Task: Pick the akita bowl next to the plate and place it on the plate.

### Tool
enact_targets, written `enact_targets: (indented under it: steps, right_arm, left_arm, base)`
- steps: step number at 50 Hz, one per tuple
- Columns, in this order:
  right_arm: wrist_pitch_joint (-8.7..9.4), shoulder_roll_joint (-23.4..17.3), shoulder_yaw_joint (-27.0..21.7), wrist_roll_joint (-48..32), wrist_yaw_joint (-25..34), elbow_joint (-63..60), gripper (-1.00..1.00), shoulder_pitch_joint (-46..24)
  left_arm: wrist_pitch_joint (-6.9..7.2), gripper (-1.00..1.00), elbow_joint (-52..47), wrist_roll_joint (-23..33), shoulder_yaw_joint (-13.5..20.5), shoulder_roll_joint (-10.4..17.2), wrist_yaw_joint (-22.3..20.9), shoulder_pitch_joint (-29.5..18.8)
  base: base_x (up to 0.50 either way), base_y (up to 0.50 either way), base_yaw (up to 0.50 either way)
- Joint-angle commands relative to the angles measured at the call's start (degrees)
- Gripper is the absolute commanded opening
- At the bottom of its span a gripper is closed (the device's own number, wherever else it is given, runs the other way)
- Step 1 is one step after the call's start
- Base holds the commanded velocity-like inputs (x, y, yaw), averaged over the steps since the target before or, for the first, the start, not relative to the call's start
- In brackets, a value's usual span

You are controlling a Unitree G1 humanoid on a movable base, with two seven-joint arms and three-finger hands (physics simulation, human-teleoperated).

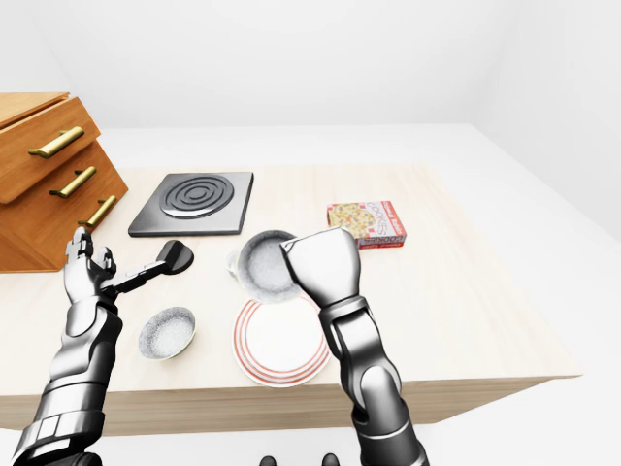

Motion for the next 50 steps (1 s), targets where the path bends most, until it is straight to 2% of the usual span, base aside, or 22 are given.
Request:
enact_targets:
  steps: [1, 6, 12, 15, 17, 20, 23, 27, 29, 30, 34, 36, 38, 39, 40, 42, 43, 44, 46, 47, 48, 50]
  right_arm:
    - [0.0, 1.1, 1.3, 8.1, -3.1, 6.9, -1.0, 3.5]
    - [0.0, 1.0, 2.1, 10.9, -3.7, 9.4, -1.0, 4.0]
    - [0.0, 0.9, 2.6, 11.5, -5.9, 12.0, -1.0, 4.1]
    - [0.0, 1.1, 3.0, 11.9, -6.6, 13.6, -1.0, 4.1]
    - [0.0, 1.2, 3.2, 12.1, -7.4, 15.2, -1.0, 4.1]
    - [0.0, 1.2, 3.3, 12.5, -8.1, 16.5, -1.0, 4.1]
    - [0.0, 1.0, 3.2, 12.9, -9.2, 18.5, -1.0, 3.9]
    - [0.0, 0.7, 2.7, 13.2, -9.8, 20.0, -1.0, 3.3]
    - [0.0, 0.7, 2.4, 13.4, -9.8, 20.2, -1.0, 3.1]
    - [0.0, 0.6, 2.1, 14.0, -9.5, 19.9, -1.0, 3.2]
    - [0.0, 0.7, 1.3, 15.9, -9.2, 20.5, -1.0, 3.0]
    - [0.0, 0.5, 1.2, 16.1, -9.3, 20.9, -1.0, 2.9]
    - [0.0, 0.6, 1.2, 16.9, -8.8, 20.6, -1.0, 3.2]
    - [0.0, 0.7, 1.2, 17.1, -7.9, 19.7, -1.0, 3.2]
    - [0.0, 0.8, 1.2, 17.6, -7.5, 19.3, -1.0, 3.3]
    - [0.0, 1.1, 1.0, 19.0, -5.6, 17.4, -1.0, 3.5]
    - [0.0, 1.1, 1.0, 19.7, -5.4, 17.3, -1.0, 3.5]
    - [0.0, 1.1, 1.0, 20.2, -5.0, 17.2, -1.0, 3.6]
    - [0.0, 1.0, 1.0, 21.0, -4.4, 17.6, -1.0, 3.7]
    - [0.0, 1.0, 1.1, 21.5, -3.5, 16.9, -1.0, 4.1]
    - [0.0, 1.2, 1.2, 22.3, -1.8, 15.7, -1.0, 4.4]
    - [0.0, 1.3, 1.5, 22.9, 0.9, 13.8, -1.0, 5.0]
  left_arm:
    - [-0.01, 1.0, 0.0, -0.1, -0.1, 0.0, 0.0, 0.0]
    - [-1.0, 1.0, 1.4, -0.1, 0.0, 0.1, -0.4, -0.3]
    - [0.02, 1.0, 0.2, -0.2, 0.0, 0.1, -0.1, -0.1]
    - [-1.53, 1.0, 2.3, -0.1, -0.1, 0.2, -0.4, -0.7]
    - [-0.19, 1.0, 0.8, -0.3, -0.1, 0.2, 0.0, -0.4]
    - [0.68, 1.0, -0.5, -0.3, -0.1, 0.1, 0.3, -0.1]
    - [-1.26, 1.0, 2.3, -0.1, 0.0, 0.3, -0.3, -0.8]
    - [-2.15, 1.0, 3.5, -0.3, -0.2, 0.4, -0.5, -1.1]
    - [-2.07, 1.0, 3.4, -0.3, -0.2, 0.5, -0.4, -1.1]
    - [0.1, 1.0, 0.3, -0.5, -0.4, 0.4, 0.3, -0.3]
    - [-0.66, 1.0, 1.3, -0.2, -0.1, 0.2, 0.0, -0.5]
    - [-0.11, 1.0, 0.6, -0.2, -0.1, 0.2, 0.2, -0.3]
    - [-0.61, 1.0, 1.1, -0.2, -0.1, 0.2, 0.0, -0.4]
    - [0.04, 1.0, 0.2, -0.2, -0.2, 0.2, 0.2, -0.2]
    - [-1.35, 1.0, 2.2, -0.1, -0.1, 0.2, -0.2, -0.7]
    - [-0.51, 1.0, 1.2, -0.2, -0.1, 0.3, 0.0, -0.5]
    - [1.22, 1.0, -1.3, -0.3, -0.2, 0.1, 0.6, 0.1]
    - [1.12, 1.0, -1.1, -0.2, -0.1, 0.1, 0.5, 0.0]
    - [-1.21, 1.0, 2.1, 0.0, 0.1, 0.2, -0.3, -0.7]
    - [-1.55, 1.0, 2.5, 0.0, 0.0, 0.2, -0.4, -0.8]
    - [-0.37, 1.0, 0.7, -0.2, -0.1, 0.2, 0.0, -0.3]
    - [-0.7, 1.0, 1.2, -0.1, -0.1, 0.2, -0.1, -0.4]
  base:
    - [0.0, 0.0, 0.0]
    - [0.0, 0.0, 0.0]
    - [0.0, 0.0, 0.0]
    - [0.0, 0.0, 0.0]
    - [0.0, 0.0, 0.0]
    - [0.0, 0.0, 0.0]
    - [0.0, 0.0, 0.0]
    - [0.0, 0.0, 0.0]
    - [0.0, 0.0, 0.0]
    - [0.0, 0.0, 0.0]
    - [0.0, 0.0, 0.0]
    - [0.0, 0.0, 0.0]
    - [0.0, 0.0, 0.0]
    - [0.0, 0.0, 0.0]
    - [0.0, 0.0, 0.0]
    - [0.0, 0.0, 0.0]
    - [0.0, 0.0, 0.0]
    - [0.0, 0.0, 0.0]
    - [0.0, 0.0, 0.0]
    - [0.0, 0.0, 0.0]
    - [0.0, 0.0, 0.0]
    - [0.0, 0.0, 0.0]
